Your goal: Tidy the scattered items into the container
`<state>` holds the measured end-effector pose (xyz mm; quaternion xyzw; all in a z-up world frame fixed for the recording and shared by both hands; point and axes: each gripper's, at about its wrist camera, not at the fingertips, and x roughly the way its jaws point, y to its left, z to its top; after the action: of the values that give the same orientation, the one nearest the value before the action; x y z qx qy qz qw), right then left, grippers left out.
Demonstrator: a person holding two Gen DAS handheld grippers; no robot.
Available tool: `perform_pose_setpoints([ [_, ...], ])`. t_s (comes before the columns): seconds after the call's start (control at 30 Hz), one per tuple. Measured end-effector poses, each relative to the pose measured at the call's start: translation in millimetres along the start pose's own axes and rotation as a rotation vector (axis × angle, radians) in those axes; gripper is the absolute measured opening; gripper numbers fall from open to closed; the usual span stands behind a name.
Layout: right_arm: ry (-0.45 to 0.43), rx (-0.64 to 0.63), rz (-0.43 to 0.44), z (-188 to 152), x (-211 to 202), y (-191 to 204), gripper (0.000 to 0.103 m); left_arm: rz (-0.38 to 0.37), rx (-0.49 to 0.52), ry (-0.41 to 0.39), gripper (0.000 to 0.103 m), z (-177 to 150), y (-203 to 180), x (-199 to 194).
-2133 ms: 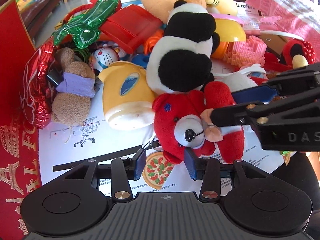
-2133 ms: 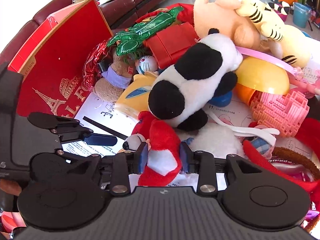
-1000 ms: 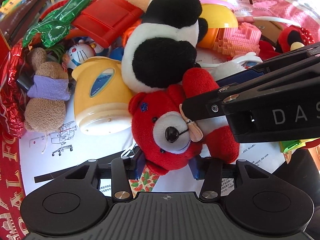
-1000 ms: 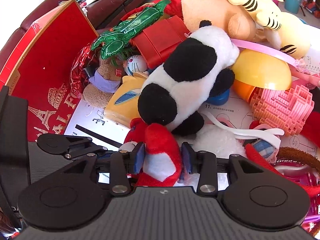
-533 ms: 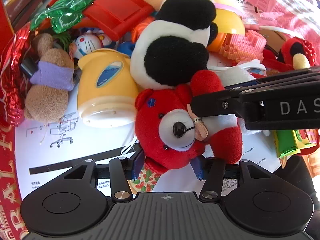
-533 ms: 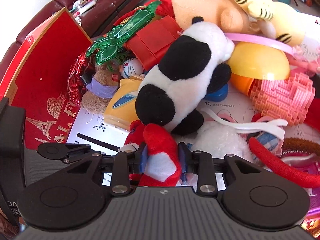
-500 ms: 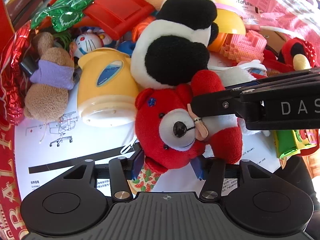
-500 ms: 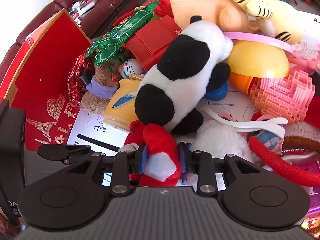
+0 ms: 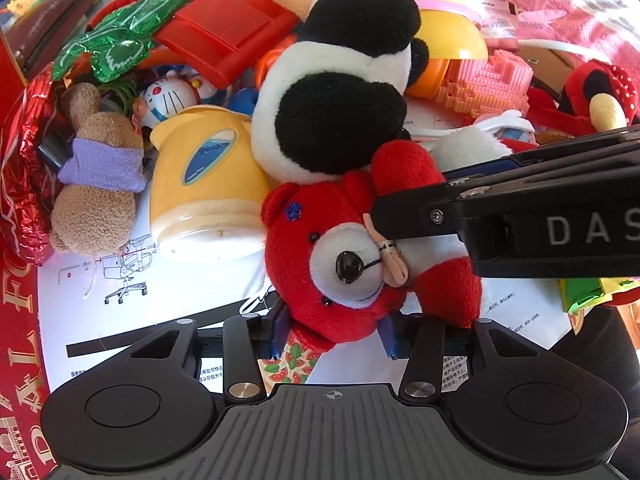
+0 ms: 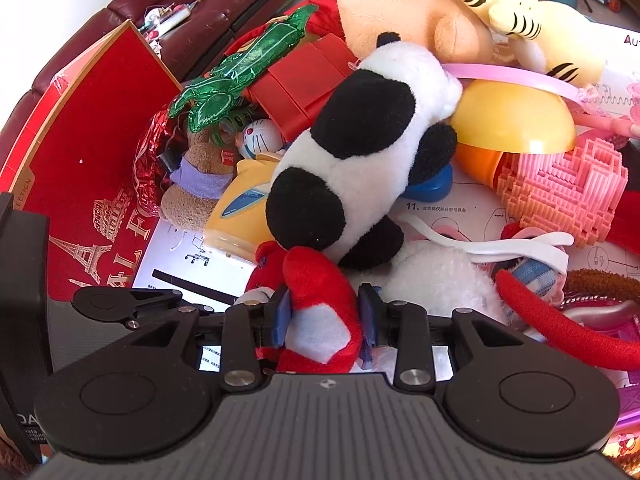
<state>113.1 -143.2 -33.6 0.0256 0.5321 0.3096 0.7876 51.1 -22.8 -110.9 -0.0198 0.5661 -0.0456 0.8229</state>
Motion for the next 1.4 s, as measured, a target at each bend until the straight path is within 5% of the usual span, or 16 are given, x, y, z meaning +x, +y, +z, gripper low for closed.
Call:
perform_pose_setpoints([
  [0.57, -0.008, -0.042, -0.024, -1.8, -8.0, 13.9, 0.034, 0.0, -0.003, -0.007, 0.039, -5.7, 1.5, -15.1],
  [0.93, -0.068, -0.1, 0.04, -1.9, -45.7, 40.0, 0.034, -0.02, -0.048, -0.109, 0.039, -18.8, 11.4, -68.1],
  [1.4, -0.229, -0.272, 0.066, 39.1, -87.9, 98.3, 0.035, 0.143, -0.11, -0.279, 0.039, 7.8, 23.8, -141.3],
])
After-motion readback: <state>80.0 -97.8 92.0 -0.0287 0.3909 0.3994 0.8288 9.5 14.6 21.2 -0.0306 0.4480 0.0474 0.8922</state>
